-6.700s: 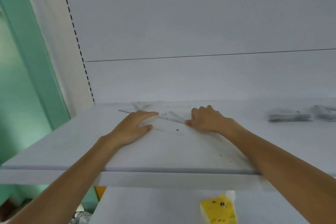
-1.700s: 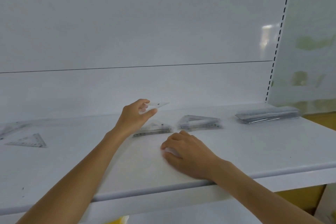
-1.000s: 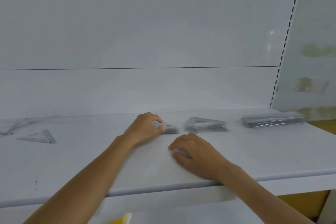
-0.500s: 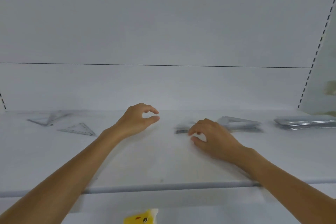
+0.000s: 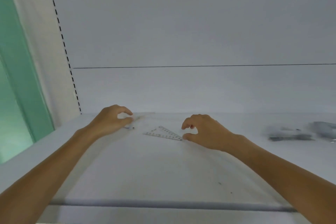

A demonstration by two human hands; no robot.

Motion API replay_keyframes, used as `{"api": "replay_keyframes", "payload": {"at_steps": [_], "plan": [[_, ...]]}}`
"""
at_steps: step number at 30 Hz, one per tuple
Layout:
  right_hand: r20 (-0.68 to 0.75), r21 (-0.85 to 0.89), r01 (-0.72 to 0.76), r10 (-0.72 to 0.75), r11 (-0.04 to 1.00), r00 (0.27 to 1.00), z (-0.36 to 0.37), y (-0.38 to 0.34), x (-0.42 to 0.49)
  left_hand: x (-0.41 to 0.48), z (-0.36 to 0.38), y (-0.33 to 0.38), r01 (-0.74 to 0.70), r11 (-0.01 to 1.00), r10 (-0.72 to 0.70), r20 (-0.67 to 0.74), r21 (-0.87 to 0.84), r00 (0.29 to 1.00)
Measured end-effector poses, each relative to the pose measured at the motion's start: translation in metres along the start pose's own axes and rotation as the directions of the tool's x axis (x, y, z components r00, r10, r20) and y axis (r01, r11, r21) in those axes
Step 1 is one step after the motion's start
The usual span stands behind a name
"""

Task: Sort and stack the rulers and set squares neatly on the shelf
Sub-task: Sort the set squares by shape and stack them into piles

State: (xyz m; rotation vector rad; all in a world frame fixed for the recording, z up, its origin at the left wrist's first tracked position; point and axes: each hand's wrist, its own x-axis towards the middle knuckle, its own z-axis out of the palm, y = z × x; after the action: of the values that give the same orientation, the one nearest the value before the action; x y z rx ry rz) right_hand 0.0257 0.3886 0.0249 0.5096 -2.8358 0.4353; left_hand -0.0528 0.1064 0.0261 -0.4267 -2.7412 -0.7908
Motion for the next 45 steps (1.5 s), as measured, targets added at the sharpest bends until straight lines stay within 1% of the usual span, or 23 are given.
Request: {"api": "replay_keyframes", "payload": {"at_steps": [2,6,8,10,12,13,15,17,18,21,23,26,29,33,36,39,43,45], "plan": [[0.058,0.015,-0.045,0.044,0.999,0.997,0.007,-0.017,0.015,0.007,-0.008,-0.017,0.025,1.000,-0.025,-0.006,-0.005,1.000],[0.147,0.038,-0.188,0.181,0.981,0.972,0.022,-0.040,0.043,0.021,-0.002,-0.037,0.028,1.000,-0.028,0.031,-0.006,0.999],[0.156,0.029,-0.235,0.227,0.972,0.961,0.030,-0.046,0.055,0.024,0.008,-0.044,0.023,0.999,-0.024,0.029,0.026,0.999],[0.136,0.007,-0.247,0.244,0.969,0.960,0.037,-0.047,0.064,0.021,0.019,-0.052,0.020,0.994,-0.029,0.081,0.105,0.996],[0.077,0.023,-0.238,0.236,0.971,0.969,0.044,-0.044,0.066,0.018,0.024,-0.057,0.005,0.989,-0.028,0.155,0.150,0.988],[0.045,0.025,-0.225,0.224,0.974,0.974,0.046,-0.042,0.066,0.018,0.024,-0.059,-0.003,0.992,-0.017,0.161,0.128,0.987],[0.012,-0.023,-0.186,0.186,0.982,0.982,0.052,-0.042,0.066,0.020,0.021,-0.061,-0.013,0.995,-0.001,0.143,0.100,0.990],[-0.011,-0.059,-0.153,0.153,0.986,0.988,0.055,-0.042,0.069,0.022,0.017,-0.060,0.001,0.994,-0.018,0.154,0.110,0.988],[-0.014,-0.047,-0.157,0.157,0.986,0.988,0.055,-0.041,0.070,0.022,0.015,-0.059,0.023,0.995,-0.039,0.163,0.097,0.986],[-0.002,0.015,-0.181,0.181,0.983,0.983,0.057,-0.041,0.073,0.022,0.013,-0.058,0.092,0.996,-0.090,0.159,-0.004,0.983],[0.004,-0.010,-0.147,0.147,0.989,0.989,0.061,-0.041,0.073,0.023,0.011,-0.059,0.076,0.996,-0.069,0.129,-0.053,0.989],[0.032,-0.024,-0.116,0.116,0.993,0.993,0.061,-0.044,0.075,0.024,0.013,-0.057,0.003,0.999,0.000,0.087,-0.033,0.996],[0.060,-0.094,-0.052,0.058,0.994,0.997,0.055,-0.043,0.075,0.024,0.018,-0.052,-0.046,0.998,0.051,0.096,-0.050,0.994],[0.063,-0.174,0.012,-0.001,0.985,0.998,0.048,-0.046,0.069,0.024,0.024,-0.045,-0.051,0.999,0.052,0.111,-0.010,0.992],[0.088,-0.146,-0.005,0.018,0.989,0.996,0.043,-0.055,0.066,0.025,0.025,-0.041,-0.025,1.000,0.024,0.054,0.020,0.998],[0.134,-0.084,-0.004,0.015,0.996,0.991,0.041,-0.062,0.061,0.026,0.020,-0.043,0.023,0.999,-0.020,0.082,-0.031,0.996],[0.177,0.026,0.005,-0.010,1.000,0.984,0.036,-0.080,0.043,0.015,0.012,-0.035,-0.055,0.994,0.066,0.117,-0.100,0.991],[0.190,0.018,0.033,-0.035,0.999,0.981,0.034,-0.090,0.023,0.009,0.011,-0.027,-0.080,0.989,0.094,0.113,-0.123,0.989]]}}
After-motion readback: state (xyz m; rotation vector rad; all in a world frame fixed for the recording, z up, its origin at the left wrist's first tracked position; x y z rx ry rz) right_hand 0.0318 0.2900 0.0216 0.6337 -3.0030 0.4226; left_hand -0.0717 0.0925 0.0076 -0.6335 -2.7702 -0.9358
